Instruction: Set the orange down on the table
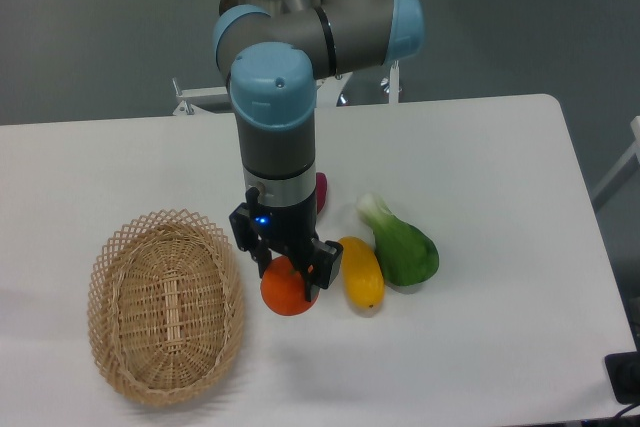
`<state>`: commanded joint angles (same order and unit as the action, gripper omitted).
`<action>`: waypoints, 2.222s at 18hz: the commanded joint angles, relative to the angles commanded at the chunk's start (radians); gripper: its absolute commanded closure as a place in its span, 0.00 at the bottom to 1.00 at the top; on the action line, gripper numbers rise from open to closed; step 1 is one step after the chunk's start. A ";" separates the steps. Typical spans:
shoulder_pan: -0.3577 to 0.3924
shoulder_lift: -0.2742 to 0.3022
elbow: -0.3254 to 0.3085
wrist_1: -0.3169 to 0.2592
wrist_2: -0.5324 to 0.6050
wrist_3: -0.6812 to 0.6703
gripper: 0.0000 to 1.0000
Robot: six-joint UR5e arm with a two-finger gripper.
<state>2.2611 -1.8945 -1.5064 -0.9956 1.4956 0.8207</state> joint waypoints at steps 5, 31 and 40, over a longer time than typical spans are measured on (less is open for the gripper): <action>0.000 0.000 -0.006 0.000 -0.002 0.002 0.33; 0.005 -0.221 -0.041 0.206 0.078 -0.058 0.33; -0.015 -0.256 -0.063 0.206 0.103 -0.133 0.31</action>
<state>2.2457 -2.1506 -1.5692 -0.7900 1.5984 0.6872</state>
